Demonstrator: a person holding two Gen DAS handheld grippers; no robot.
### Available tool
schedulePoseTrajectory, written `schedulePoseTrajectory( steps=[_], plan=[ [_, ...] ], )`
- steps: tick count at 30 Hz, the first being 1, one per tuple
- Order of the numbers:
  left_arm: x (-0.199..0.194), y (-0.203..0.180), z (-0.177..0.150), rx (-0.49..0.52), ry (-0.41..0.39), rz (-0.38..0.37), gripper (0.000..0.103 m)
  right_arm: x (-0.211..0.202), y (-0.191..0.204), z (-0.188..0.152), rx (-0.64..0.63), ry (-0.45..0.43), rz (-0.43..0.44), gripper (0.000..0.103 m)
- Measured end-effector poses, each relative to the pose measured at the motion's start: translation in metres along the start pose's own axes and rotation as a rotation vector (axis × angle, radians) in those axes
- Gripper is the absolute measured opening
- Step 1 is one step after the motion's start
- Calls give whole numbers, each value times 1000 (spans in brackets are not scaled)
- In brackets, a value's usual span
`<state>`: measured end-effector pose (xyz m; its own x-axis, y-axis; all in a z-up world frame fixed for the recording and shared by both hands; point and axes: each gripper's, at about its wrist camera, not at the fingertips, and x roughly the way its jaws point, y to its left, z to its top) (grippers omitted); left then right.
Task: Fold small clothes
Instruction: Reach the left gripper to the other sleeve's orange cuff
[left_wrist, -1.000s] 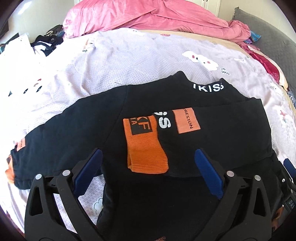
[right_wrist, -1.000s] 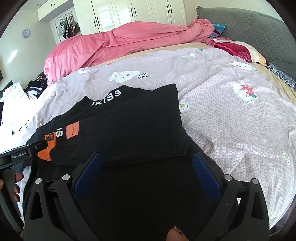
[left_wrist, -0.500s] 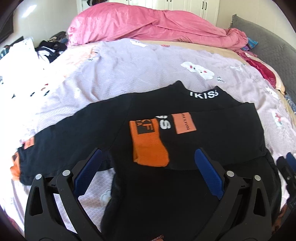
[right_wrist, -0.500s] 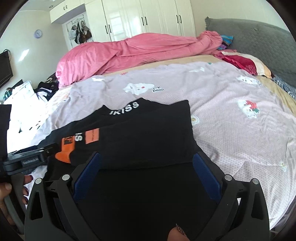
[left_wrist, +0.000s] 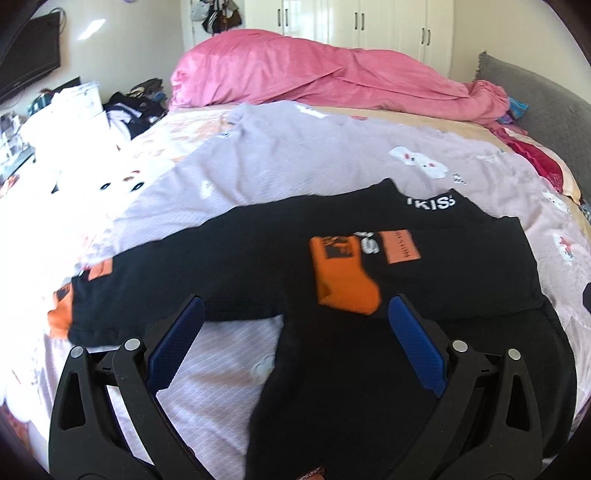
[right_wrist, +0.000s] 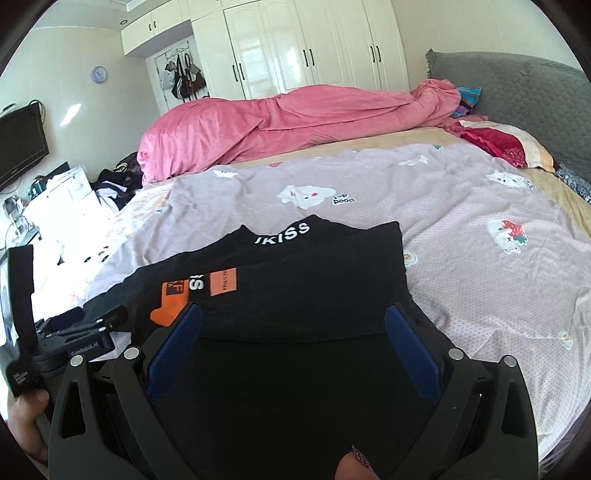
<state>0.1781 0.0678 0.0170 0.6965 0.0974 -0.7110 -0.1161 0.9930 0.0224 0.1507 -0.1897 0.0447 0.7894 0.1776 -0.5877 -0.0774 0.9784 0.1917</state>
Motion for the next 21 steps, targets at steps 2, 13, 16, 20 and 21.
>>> schedulePoseTrajectory(
  steps=[2,13,16,20,21],
  plan=[
    [-3,10,-3,-21,-3,2,94,-1,8,0,-14,-2,11,99],
    [-10,67,-21,-165,-27,67,94,8,53,-7,-62,29,74,99],
    [-11,78,-25,-194,-30,72,94,12,62,-9,-77,38,83,99],
    [-14,93,-28,-237,-28,61,94,17,78,-12,-109,53,95,99],
    [-14,96,-28,-246,-31,59,94,19,81,-12,-117,56,93,99]
  ],
)
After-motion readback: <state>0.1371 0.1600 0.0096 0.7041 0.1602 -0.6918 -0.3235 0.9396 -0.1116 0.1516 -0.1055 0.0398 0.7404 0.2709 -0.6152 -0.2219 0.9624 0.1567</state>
